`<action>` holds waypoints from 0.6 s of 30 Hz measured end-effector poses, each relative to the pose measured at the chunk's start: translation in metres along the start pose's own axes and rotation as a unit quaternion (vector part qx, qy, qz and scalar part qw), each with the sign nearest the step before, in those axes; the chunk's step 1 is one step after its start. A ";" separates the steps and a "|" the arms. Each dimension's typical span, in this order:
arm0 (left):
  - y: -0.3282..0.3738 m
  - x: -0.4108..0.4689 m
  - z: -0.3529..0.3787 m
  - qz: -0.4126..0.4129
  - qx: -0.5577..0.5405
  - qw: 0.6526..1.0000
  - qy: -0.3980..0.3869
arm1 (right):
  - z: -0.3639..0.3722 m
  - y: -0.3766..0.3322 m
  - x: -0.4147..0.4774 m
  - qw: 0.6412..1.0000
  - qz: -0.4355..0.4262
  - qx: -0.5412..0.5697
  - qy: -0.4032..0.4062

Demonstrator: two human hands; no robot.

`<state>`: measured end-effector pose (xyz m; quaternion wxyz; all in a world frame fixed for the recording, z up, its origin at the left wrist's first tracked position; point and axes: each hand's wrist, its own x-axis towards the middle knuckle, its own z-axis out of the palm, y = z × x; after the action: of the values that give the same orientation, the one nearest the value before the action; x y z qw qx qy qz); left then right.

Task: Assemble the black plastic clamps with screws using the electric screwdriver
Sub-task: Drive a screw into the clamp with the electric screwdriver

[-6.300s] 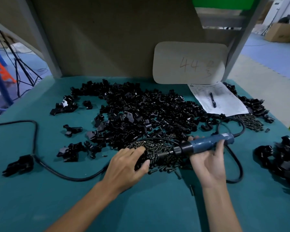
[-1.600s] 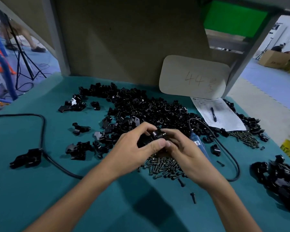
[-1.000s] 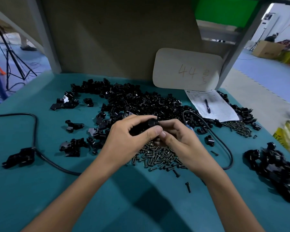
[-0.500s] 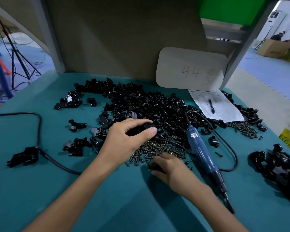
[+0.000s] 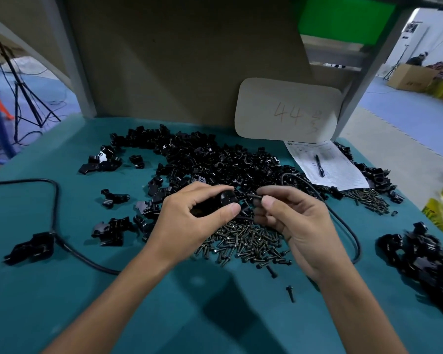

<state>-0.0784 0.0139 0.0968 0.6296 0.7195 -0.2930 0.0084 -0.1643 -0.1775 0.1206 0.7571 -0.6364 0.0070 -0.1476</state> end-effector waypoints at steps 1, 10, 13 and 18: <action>0.000 0.000 0.001 0.003 0.001 1.000 -0.001 | 0.004 -0.003 -0.001 1.000 -0.004 -0.005 -0.005; 0.004 -0.001 0.001 0.013 0.002 1.000 -0.016 | 0.009 -0.007 0.002 0.998 -0.009 -0.064 -0.016; 0.004 -0.001 -0.001 0.011 0.002 1.000 -0.017 | 0.009 -0.009 0.002 0.997 -0.010 -0.072 -0.024; 0.006 -0.002 -0.001 0.026 0.032 0.999 -0.034 | 0.009 -0.010 0.004 0.997 -0.015 -0.065 -0.027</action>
<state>-0.0823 0.0155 0.1017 0.5952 0.7315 -0.3324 0.0097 -0.1606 -0.1715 0.1322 0.7119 -0.6878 -0.0131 -0.1412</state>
